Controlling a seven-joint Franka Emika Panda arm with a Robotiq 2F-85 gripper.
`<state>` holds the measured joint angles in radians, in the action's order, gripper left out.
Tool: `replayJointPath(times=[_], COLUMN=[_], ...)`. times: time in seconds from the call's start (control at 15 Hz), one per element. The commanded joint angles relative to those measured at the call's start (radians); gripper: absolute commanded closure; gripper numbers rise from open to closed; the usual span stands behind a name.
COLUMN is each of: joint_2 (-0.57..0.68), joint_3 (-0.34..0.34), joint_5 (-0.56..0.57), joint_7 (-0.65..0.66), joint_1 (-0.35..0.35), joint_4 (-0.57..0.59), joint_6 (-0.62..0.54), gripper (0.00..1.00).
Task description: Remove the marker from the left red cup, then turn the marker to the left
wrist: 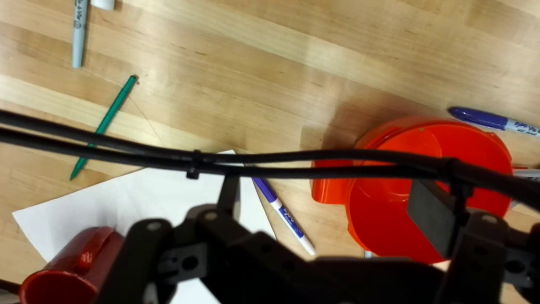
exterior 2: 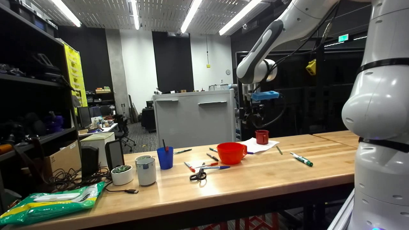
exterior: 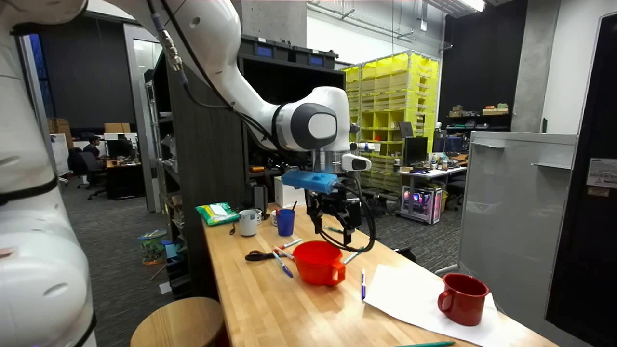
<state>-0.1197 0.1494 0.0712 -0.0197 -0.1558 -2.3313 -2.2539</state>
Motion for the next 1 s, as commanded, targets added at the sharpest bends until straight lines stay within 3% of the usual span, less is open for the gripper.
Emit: replayJointPath(times=[0.0,0.33,0.73,0.87,0.93], joint_2=[-0.083,-0.164,-0.214,-0.204,-0.172], joint_3=[0.007,0.045,0.132,0.169,0.151], joint_5=[-0.025,-0.033,-0.024,-0.033,-0.031], joint_7=[0.069,0.130,0.198,0.175,0.150], joint_1=[-0.013,-0.072,-0.206,-0.242,-0.218], joint_4=[-0.092,-0.211,-0.332,-0.348,-0.306], joint_6=[0.013,0.053,0.049,0.015,0.056], gripper=[0.00,0.00,0.00,0.00,0.00])
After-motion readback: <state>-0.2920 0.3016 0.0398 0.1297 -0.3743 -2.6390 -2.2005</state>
